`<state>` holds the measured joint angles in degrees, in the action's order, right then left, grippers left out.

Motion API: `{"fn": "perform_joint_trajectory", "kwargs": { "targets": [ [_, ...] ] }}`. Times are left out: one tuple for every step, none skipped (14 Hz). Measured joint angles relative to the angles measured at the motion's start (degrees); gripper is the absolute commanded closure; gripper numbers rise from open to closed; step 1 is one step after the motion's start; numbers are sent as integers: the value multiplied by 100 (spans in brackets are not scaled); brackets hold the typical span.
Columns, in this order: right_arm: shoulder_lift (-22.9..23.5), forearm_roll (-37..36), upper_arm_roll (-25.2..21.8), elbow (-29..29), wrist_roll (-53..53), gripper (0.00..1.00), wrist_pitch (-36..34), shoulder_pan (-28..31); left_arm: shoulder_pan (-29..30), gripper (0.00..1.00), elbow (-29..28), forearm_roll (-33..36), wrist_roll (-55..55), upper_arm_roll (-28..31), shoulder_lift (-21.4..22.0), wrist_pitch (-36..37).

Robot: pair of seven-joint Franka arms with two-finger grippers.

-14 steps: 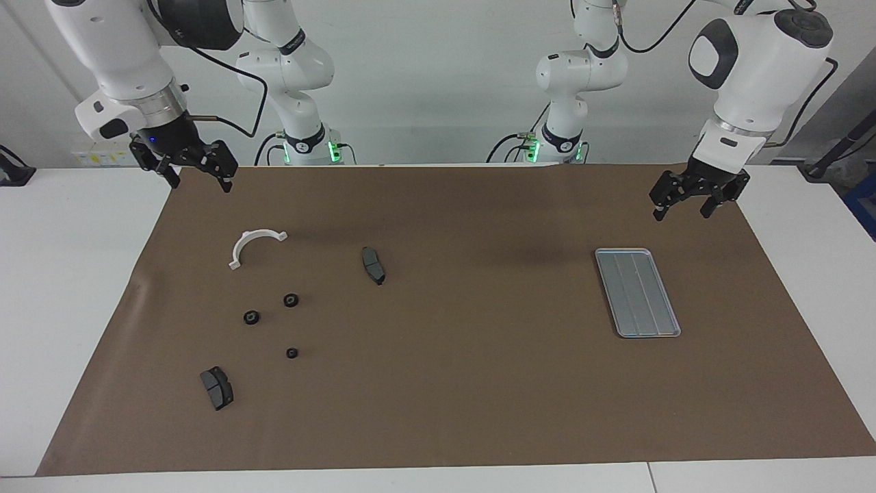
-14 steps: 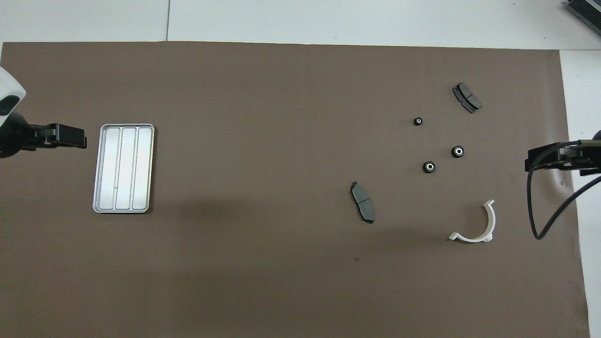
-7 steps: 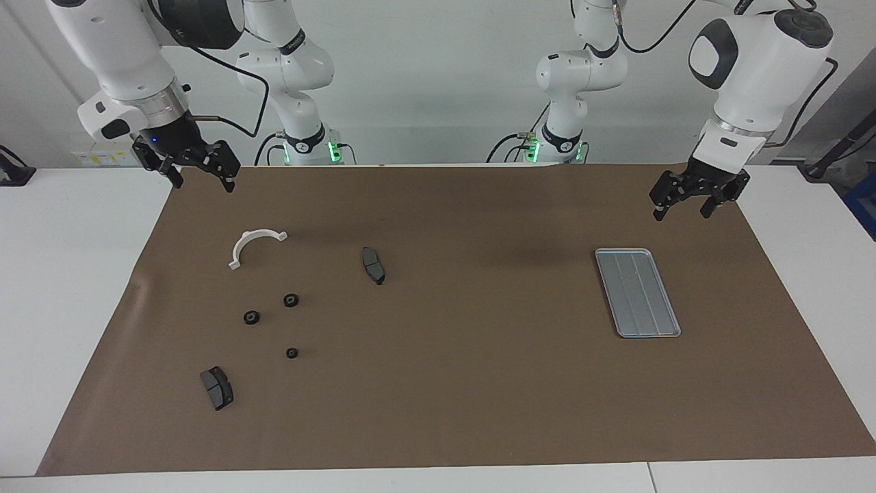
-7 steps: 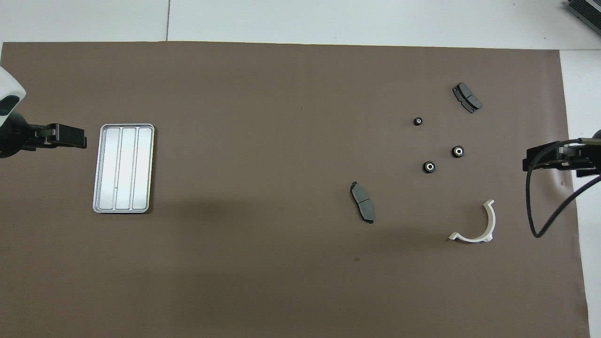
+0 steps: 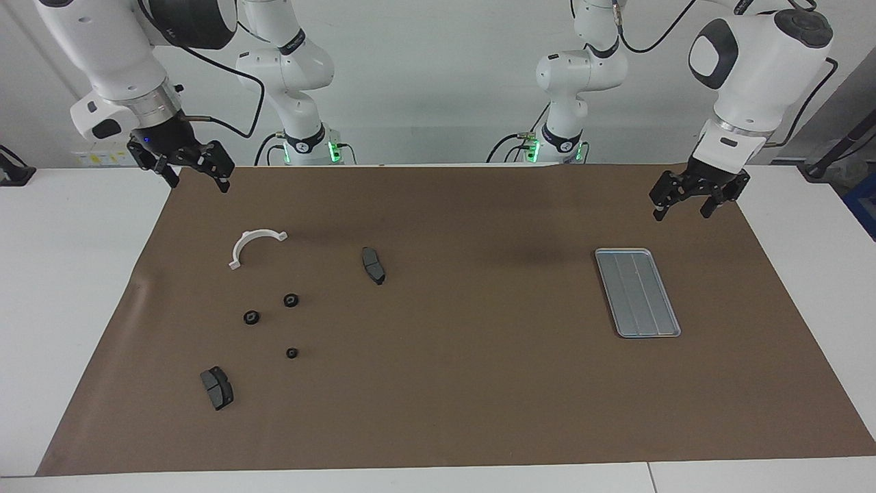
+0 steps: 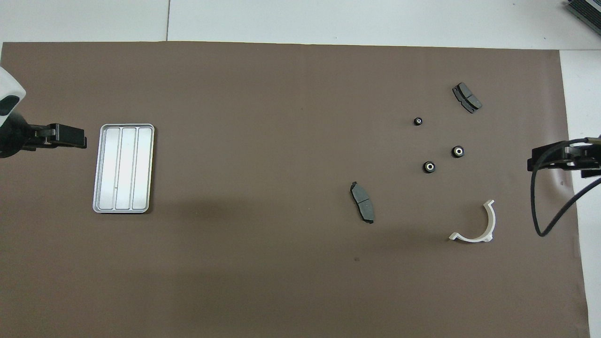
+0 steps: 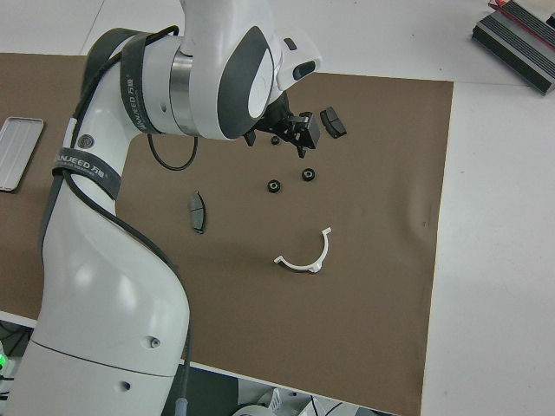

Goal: Place bearing gear from tray to pile

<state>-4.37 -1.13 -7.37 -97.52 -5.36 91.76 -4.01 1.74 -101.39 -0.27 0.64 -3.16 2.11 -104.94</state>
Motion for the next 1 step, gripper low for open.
{"fn": "perform_joint_trajectory", "kwargs": {
  "targets": [
    [0, 0, 0, 0, 0, 0, 0, 7, 0, 0, 0, 0, 0, 0, 0, 0]
  ]
}}
